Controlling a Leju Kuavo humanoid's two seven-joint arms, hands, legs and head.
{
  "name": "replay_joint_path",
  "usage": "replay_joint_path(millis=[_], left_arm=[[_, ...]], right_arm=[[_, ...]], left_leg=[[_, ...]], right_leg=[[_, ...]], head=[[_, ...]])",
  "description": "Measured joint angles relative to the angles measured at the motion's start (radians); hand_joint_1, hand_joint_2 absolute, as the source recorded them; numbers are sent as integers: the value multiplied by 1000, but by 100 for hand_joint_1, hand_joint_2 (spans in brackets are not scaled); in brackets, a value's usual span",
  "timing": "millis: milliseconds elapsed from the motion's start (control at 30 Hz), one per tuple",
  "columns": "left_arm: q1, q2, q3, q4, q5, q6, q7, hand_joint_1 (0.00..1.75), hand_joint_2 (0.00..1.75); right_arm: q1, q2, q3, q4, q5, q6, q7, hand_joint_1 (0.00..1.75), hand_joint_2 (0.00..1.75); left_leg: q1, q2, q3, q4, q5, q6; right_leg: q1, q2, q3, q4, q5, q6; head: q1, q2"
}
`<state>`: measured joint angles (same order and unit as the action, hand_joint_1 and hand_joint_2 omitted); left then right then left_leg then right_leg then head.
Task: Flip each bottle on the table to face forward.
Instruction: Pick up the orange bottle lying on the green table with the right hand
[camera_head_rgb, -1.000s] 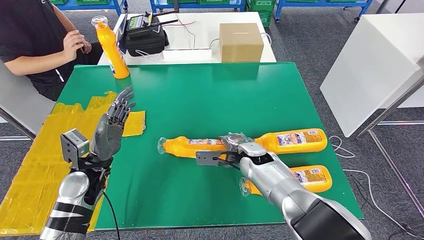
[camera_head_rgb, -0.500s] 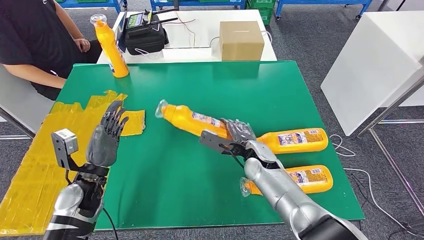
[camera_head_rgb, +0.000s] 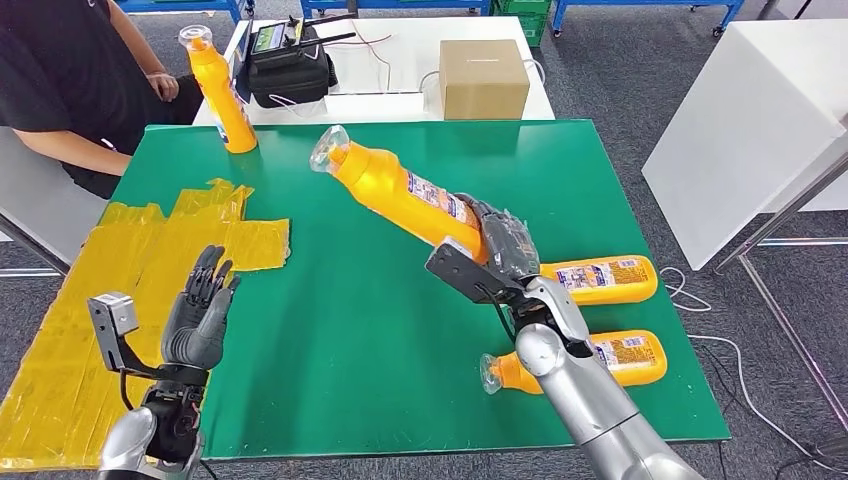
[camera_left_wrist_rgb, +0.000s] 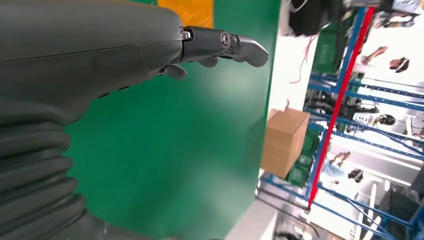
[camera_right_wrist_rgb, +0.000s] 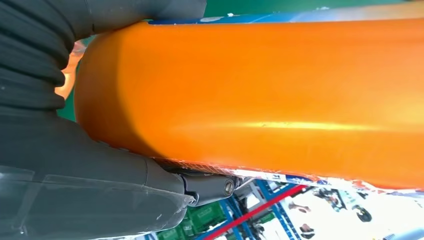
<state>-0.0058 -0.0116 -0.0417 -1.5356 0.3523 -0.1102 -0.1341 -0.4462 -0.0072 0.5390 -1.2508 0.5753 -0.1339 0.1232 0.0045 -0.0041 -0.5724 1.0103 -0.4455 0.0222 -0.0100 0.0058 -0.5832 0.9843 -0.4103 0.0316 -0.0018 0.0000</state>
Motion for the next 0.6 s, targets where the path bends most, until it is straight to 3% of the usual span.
replay_joint_path(millis=[367,600], left_arm=[[21,-14,-26,2,83,-41,34,0,175],[21,-15,-80,1,186,-105,55,0,175]], right_arm=[[14,12,26,-39,-18,15,-14,175,175],[10,71,142,-32,-58,67,-24,175,175]], left_leg=[[0,0,0,0,0,0],[0,0,-1,0,0,0]], right_leg=[[0,0,0,0,0,0],[1,0,0,0,0,0]], head=[[0,0],[0,0]])
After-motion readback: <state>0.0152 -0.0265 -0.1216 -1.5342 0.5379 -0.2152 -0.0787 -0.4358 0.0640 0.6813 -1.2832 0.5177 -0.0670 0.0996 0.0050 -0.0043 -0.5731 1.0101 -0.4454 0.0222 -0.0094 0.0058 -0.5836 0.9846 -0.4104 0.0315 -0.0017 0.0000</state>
